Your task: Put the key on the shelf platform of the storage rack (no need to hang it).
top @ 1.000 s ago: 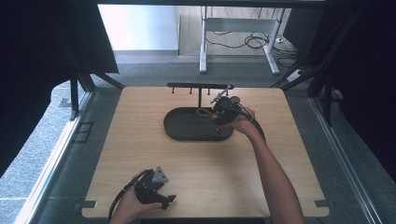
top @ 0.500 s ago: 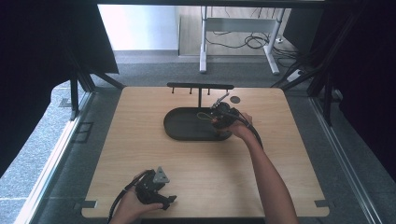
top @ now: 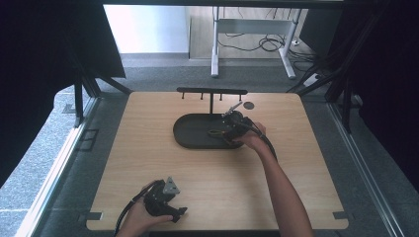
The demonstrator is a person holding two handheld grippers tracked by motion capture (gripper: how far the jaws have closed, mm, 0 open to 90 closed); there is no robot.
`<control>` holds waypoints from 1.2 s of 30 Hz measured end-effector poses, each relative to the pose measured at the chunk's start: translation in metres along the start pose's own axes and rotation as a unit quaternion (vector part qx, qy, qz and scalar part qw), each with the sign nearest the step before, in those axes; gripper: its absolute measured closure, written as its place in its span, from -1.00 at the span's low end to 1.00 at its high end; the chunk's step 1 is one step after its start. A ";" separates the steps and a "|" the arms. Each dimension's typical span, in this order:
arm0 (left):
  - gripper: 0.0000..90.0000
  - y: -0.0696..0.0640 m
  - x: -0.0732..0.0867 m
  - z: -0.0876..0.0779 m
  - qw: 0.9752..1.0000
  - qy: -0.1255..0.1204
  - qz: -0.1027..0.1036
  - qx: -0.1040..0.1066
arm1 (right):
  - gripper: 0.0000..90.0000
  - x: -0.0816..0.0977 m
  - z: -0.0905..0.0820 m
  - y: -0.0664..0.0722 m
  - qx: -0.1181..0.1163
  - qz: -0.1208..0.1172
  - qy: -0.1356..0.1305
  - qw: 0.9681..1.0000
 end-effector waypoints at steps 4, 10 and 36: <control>-0.57 -0.001 0.000 0.001 1.000 -0.002 -0.002 -0.001 | 0.00 -0.002 -0.006 -0.003 0.006 0.009 -0.021 1.000; -0.57 -0.001 0.000 0.001 1.000 0.000 0.000 -0.002 | 0.00 -0.001 -0.026 -0.003 0.000 0.023 -0.051 0.998; -0.57 -0.003 -0.003 0.003 1.000 -0.005 -0.003 -0.010 | -0.08 0.107 -0.115 0.037 -0.056 0.077 -0.142 0.985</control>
Point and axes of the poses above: each handheld gripper's, and its own axes: z roughly forward along the jaws, x roughly out of its underside, y roughly to its left, the point moved 8 cm from there along z, roughly forward along the jaws, and after that the axes turned 12 degrees about -y, right-handed, at the moved point
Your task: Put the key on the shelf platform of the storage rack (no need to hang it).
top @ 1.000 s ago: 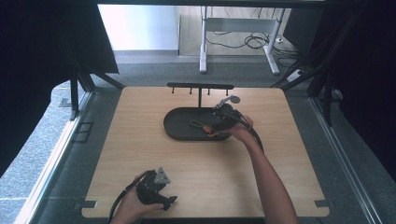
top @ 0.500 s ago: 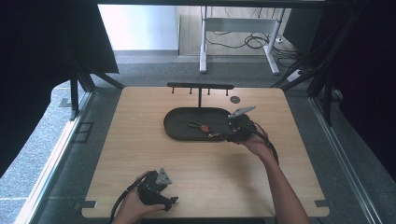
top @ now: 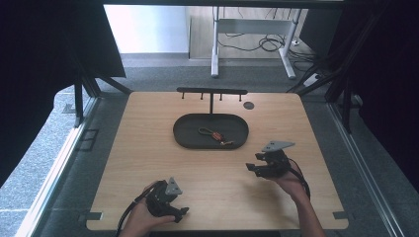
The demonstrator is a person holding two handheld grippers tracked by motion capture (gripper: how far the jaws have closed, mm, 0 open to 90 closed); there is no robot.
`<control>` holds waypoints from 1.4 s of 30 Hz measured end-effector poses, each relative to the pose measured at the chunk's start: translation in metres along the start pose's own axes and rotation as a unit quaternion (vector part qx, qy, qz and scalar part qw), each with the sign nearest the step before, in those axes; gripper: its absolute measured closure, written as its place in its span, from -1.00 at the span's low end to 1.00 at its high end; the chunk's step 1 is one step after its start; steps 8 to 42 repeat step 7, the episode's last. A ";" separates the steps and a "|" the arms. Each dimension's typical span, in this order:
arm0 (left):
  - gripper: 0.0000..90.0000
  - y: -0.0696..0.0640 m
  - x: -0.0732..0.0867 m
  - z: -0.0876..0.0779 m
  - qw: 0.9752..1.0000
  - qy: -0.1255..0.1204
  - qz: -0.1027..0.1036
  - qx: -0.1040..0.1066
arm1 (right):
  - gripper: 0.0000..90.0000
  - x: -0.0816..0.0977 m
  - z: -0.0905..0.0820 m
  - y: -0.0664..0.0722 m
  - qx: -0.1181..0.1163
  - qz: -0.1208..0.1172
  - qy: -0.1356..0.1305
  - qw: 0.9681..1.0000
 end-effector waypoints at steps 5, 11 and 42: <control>-0.57 0.003 -0.002 -0.003 1.000 -0.011 -0.008 -0.003 | -0.17 0.004 -0.008 0.001 0.011 -0.004 -0.010 1.000; -0.57 0.004 -0.003 -0.003 1.000 -0.012 -0.009 -0.005 | -0.17 0.005 -0.010 0.001 0.011 0.002 -0.015 1.000; -0.57 0.004 -0.003 -0.003 1.000 -0.012 -0.009 -0.005 | -0.17 0.005 -0.010 0.001 0.011 0.002 -0.015 1.000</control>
Point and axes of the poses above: each handheld gripper's, and its own axes: z roughly forward along the jaws, x roughly out of its underside, y roughly to its left, the point moved 8 cm from there along z, roughly forward along the jaws, and after that the axes turned 12 degrees about -y, right-handed, at the moved point
